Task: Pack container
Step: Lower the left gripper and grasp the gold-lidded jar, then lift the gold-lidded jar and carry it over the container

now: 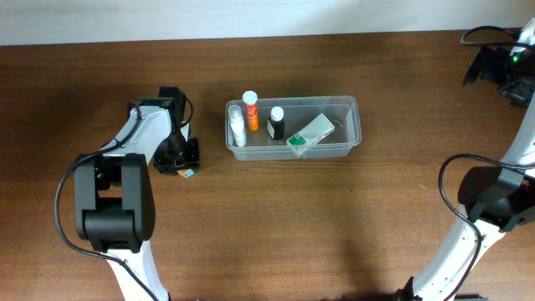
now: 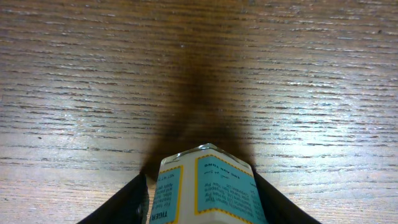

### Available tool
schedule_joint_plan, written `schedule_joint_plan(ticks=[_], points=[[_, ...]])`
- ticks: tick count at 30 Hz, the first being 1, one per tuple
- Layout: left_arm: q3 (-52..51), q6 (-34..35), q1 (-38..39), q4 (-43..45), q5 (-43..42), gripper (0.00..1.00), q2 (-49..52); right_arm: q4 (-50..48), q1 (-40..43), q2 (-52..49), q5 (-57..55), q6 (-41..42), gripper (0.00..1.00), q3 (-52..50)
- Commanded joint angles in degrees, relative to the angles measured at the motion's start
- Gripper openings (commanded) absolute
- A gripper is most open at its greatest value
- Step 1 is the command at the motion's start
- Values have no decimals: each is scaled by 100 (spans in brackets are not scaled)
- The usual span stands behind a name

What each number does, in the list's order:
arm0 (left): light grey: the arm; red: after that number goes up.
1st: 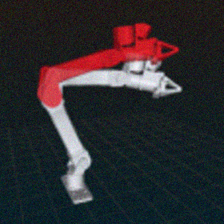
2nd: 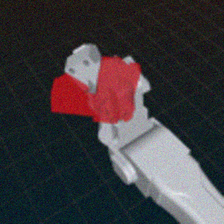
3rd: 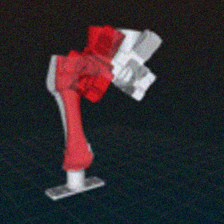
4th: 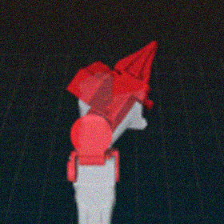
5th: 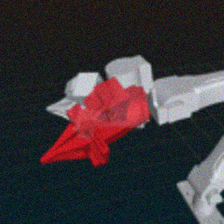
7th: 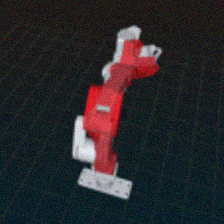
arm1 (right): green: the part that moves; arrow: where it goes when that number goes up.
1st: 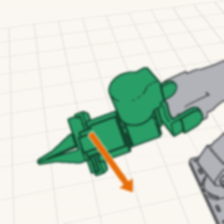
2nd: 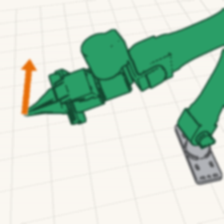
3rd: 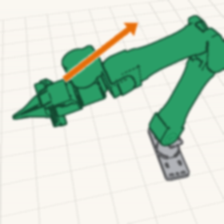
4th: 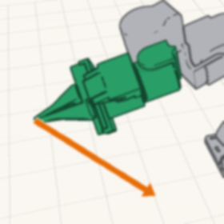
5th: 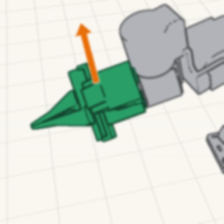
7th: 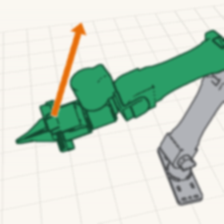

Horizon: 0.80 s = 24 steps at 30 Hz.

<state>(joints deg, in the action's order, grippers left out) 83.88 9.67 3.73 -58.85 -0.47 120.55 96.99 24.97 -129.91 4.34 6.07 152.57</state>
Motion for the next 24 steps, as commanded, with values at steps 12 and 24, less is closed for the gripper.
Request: schedule_joint_plan(ticks=[12, 24], points=[[9, -31, -26, -37, 24, 44, 94, 33, -20, 192, -46, 39, 98, -17], [1447, -31, -26, -1150, 46, 45, 94, 33, -17, 192, -46, 39, 98, -17]])
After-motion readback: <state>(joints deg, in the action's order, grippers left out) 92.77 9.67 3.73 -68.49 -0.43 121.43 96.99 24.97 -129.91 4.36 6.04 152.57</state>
